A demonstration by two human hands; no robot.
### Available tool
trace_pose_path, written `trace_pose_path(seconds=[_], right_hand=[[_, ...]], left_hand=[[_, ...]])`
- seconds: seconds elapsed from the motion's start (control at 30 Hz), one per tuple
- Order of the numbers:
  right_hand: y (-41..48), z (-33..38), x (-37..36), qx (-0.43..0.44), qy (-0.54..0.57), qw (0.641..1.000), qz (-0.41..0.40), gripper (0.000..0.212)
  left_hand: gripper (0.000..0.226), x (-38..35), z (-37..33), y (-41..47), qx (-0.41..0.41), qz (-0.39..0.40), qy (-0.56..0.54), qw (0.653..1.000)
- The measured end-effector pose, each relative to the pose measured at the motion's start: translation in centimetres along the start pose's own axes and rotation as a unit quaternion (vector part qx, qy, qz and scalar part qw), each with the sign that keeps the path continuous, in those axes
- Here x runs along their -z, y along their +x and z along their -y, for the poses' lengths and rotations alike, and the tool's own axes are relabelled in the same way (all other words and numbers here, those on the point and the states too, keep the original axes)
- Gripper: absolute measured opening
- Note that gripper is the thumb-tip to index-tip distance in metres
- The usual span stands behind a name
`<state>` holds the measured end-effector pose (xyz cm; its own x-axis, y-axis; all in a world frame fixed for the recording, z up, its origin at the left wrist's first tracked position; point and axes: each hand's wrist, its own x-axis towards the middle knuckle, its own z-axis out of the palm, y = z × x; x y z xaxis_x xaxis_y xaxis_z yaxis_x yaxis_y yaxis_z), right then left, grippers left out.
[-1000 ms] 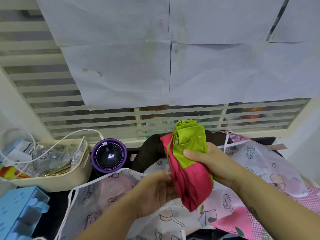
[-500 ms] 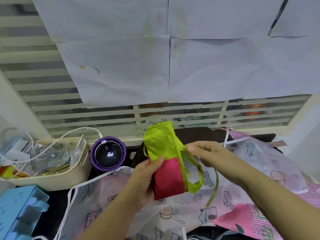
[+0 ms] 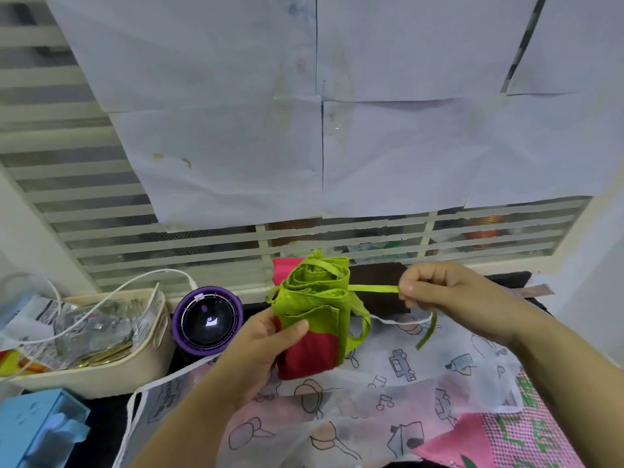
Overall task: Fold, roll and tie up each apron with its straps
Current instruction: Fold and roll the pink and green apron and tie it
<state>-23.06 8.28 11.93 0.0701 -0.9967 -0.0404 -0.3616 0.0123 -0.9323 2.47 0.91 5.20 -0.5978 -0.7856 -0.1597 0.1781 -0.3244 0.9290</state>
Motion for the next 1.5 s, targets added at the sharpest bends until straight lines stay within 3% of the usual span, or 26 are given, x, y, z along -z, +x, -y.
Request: trace_pose_path(seconds=[0.07,0.13,0.23,0.3,0.4,0.47,0.6,0.67,0.87,1.0,1.17,1.3,1.37,1.43,1.47,1.5], right_hand=[[0.1,0.3,-0.7,-0.011,-0.007,0.996,0.083,0.019],[0.5,0.0,-2.0,-0.013,-0.042,0.993,0.113,0.019],[1.0,-0.6,-3.3,-0.021,-0.047,0.996,0.071,0.017],[1.3,-0.9,-4.5,-0.011,-0.045,0.999,0.025,0.016],[1.8,-2.0,-7.5,0.042,-0.161,0.979,-0.120,0.020],[2.4,-2.4,-8.9,0.077,-0.191,0.960,-0.188,0.015],[3.4,-3.0,-9.6,0.128,-0.144,0.971,-0.138,0.006],[3.1,-2.7,-9.6,0.113,-0.114,0.975,-0.151,0.022],[2.6,-2.9,-10.1,0.095,-0.125,0.970,-0.185,0.045],[2.3,-2.5,-10.2,0.071,-0.093,0.976,-0.186,0.034],[2.6,-2.5,-11.2,0.060,-0.044,0.982,-0.173,0.047],[2.1,-2.8,-10.6,0.079,-0.082,0.988,-0.104,0.026],[1.4,-2.7,-9.5,0.066,-0.025,0.993,-0.091,0.024],[0.9,-2.0,-8.1,0.053,0.132,0.983,-0.114,0.010],[0.8,-2.0,-7.3,0.049,0.250,0.961,-0.111,0.017],[0.7,-2.0,-6.5,0.037,0.376,0.921,-0.092,0.040]], left_hand=[[0.067,0.3,-0.5,0.1,0.001,-0.005,-0.007,1.000],[0.052,0.1,-1.1,0.1,0.003,-0.012,-0.004,1.000],[0.022,-0.4,-1.9,-0.1,0.010,-0.001,0.000,1.000],[0.015,-0.7,-2.3,-0.1,0.010,0.003,-0.009,1.000],[0.013,-0.8,-2.4,-0.1,0.011,0.015,-0.030,0.999],[0.026,-0.8,-2.2,0.0,0.014,0.026,-0.039,0.999],[0.075,-0.5,-1.9,0.0,0.027,0.039,-0.068,0.997],[0.082,-0.6,-2.0,0.0,0.022,0.038,-0.083,0.996],[0.076,-0.8,-2.0,-0.1,0.014,0.040,-0.115,0.993],[0.073,-0.9,-2.1,-0.1,0.022,0.043,-0.135,0.990],[0.080,-1.6,-1.8,0.1,0.049,0.039,-0.181,0.981],[0.069,-1.5,-1.9,0.1,0.037,0.026,-0.180,0.983],[0.061,-0.8,-1.8,0.1,0.021,0.001,-0.173,0.985],[0.060,-0.2,-2.0,0.0,0.001,-0.021,-0.146,0.989],[0.052,0.1,-1.9,0.1,-0.006,-0.035,-0.138,0.990],[0.042,0.2,-1.9,0.1,-0.010,-0.047,-0.134,0.990]])
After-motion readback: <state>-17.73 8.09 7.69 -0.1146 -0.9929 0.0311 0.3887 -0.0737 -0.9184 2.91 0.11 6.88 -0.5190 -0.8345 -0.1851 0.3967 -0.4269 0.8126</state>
